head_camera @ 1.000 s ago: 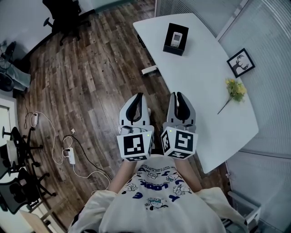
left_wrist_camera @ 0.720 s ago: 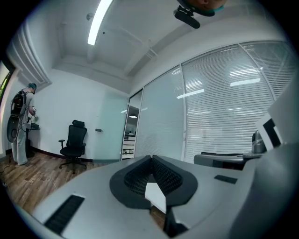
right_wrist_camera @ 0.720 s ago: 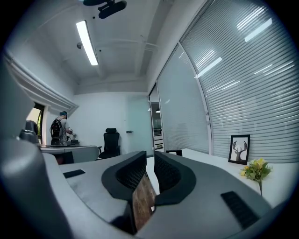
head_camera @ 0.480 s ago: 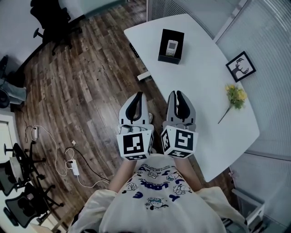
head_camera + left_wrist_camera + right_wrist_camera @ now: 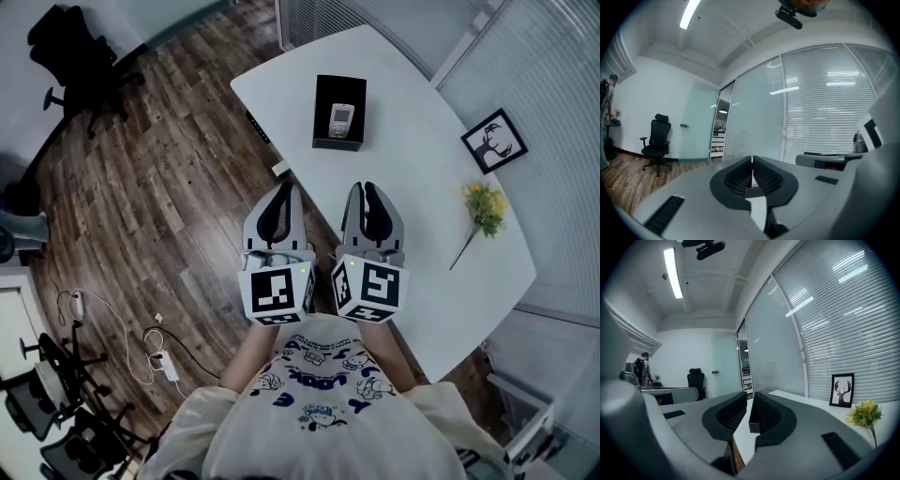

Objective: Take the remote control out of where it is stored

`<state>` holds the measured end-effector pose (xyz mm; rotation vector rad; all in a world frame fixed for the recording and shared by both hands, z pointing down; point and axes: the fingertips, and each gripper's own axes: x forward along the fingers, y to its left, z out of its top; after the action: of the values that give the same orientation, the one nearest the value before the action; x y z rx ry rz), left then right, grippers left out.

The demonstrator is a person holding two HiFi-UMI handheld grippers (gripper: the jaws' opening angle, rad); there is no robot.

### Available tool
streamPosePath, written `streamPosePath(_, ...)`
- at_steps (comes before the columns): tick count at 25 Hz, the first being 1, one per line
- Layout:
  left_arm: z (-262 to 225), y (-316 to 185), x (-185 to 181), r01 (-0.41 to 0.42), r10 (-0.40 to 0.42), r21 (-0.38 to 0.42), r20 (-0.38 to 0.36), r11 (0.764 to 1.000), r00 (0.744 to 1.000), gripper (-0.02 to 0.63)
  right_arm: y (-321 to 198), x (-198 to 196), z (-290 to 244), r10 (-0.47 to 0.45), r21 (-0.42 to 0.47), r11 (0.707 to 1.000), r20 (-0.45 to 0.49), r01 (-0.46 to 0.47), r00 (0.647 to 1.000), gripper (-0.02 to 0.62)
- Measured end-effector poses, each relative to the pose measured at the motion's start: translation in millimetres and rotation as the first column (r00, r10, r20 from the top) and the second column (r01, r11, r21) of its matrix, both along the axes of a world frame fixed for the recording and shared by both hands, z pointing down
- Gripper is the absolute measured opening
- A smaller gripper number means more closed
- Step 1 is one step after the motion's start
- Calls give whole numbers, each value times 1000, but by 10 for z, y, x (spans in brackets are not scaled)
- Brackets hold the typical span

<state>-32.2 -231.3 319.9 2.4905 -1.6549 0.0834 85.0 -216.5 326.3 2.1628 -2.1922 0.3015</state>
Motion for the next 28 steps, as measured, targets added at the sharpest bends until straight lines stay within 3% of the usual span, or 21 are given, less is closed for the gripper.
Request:
streamPosePath(10,176,-882,343,-116,116,-57,4,992,993,25,-812,233,127,66,-51,997,-11,-66,998,67)
streamPosePath(28,744,-1760,803,-253,258,-178,8,951,966,25,-1533,623,621,172,-164,972,-4,-171,985,67)
